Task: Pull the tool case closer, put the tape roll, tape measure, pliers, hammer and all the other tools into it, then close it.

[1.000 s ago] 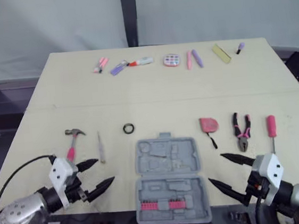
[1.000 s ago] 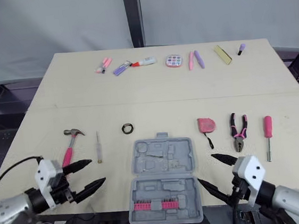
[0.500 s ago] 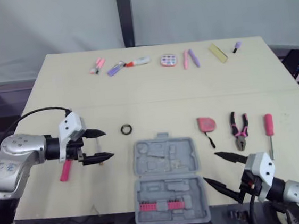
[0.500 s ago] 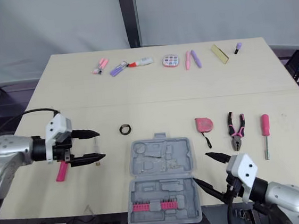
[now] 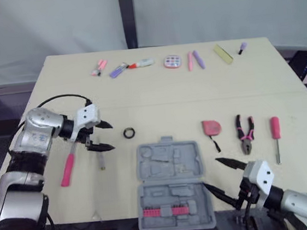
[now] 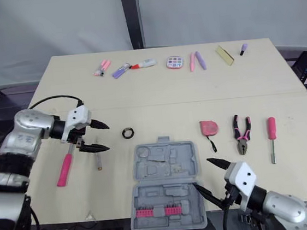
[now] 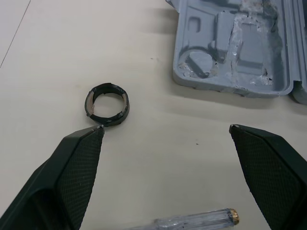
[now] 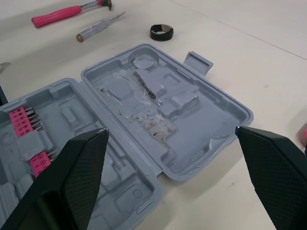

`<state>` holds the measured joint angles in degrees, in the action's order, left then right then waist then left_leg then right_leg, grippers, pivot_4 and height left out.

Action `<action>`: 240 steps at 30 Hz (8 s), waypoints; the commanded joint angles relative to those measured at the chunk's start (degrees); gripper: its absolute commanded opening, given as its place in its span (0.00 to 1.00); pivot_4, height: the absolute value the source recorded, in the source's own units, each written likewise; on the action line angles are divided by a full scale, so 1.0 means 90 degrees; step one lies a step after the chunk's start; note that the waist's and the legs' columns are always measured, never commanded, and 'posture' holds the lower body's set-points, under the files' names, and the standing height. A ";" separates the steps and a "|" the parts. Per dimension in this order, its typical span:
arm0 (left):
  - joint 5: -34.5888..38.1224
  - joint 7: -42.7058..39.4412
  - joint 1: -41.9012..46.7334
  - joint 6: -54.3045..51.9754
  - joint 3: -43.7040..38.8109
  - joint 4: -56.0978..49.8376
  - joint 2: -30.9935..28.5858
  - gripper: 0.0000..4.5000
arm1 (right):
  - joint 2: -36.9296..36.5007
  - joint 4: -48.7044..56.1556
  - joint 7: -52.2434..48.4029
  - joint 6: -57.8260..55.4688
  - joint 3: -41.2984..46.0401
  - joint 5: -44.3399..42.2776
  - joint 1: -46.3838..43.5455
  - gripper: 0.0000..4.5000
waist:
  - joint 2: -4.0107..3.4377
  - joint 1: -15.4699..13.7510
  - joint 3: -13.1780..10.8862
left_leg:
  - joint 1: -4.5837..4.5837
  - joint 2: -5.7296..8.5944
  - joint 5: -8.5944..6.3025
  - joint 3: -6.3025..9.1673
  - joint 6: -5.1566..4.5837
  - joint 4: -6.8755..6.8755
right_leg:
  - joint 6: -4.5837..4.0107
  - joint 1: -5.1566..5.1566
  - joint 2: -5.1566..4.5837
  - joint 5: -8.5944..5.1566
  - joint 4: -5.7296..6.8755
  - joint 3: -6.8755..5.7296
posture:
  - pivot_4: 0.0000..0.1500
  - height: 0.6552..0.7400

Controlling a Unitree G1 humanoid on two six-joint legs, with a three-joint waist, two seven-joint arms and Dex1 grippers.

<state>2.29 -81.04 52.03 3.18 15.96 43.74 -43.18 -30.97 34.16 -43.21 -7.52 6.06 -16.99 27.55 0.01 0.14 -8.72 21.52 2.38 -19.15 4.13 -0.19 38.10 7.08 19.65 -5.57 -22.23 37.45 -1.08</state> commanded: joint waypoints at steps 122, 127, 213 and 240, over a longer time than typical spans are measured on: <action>-0.2727 0.0169 0.2280 0.0207 0.0687 0.2579 0.1532 0.01 | -0.0418 -0.0218 0.0048 0.0029 0.0122 -0.0300 -0.0961 1.00 | 0.0069 -0.0005 -0.0041 | 0.0000 -0.0004 -0.0001 -0.0009 -0.0001 0.0010 | 0.0006 0.0027 -0.0010 0.0003 0.0046 -0.0040 | 1.00 1.00; -0.1580 -0.1099 0.1742 -0.0499 0.0145 0.1109 0.0865 0.01 | -0.0311 -0.0058 0.0093 0.0057 0.0032 -0.0200 -0.0792 1.00 | 0.0069 0.0013 -0.0042 | 0.0001 0.0004 -0.0001 0.0005 -0.0002 0.0013 | 0.0006 0.0019 -0.0016 0.0003 0.0045 -0.0038 | 1.00 1.00; -0.0535 -0.0368 0.0229 -0.3373 0.1121 -0.1847 0.1348 0.86 | -0.0145 0.0259 0.0203 0.0577 0.0684 0.0158 0.0787 1.00 | 0.0062 -0.0007 -0.0042 | -0.0003 0.0004 -0.0002 0.0014 -0.0003 0.0014 | 0.0006 0.0000 -0.0005 0.0003 0.0032 0.0000 | 1.00 1.00; 0.0212 0.1714 -0.1394 -0.1617 -0.0417 -0.2480 0.2008 0.50 | -0.0235 0.0277 0.0175 0.0514 0.0789 0.0112 0.0732 1.00 | 0.0060 -0.0016 -0.0041 | -0.0004 0.0005 -0.0002 0.0016 -0.0003 0.0014 | 0.0006 -0.0002 -0.0010 0.0003 0.0029 0.0000 | 1.00 1.00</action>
<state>3.39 -67.08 39.34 -12.87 13.84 21.67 -25.26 -32.92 35.55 -41.88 -2.88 11.72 -15.19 33.99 0.55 -0.01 -9.09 21.48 2.41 -19.17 4.27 -0.21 38.23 7.13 19.64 -5.66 -22.20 37.72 -1.09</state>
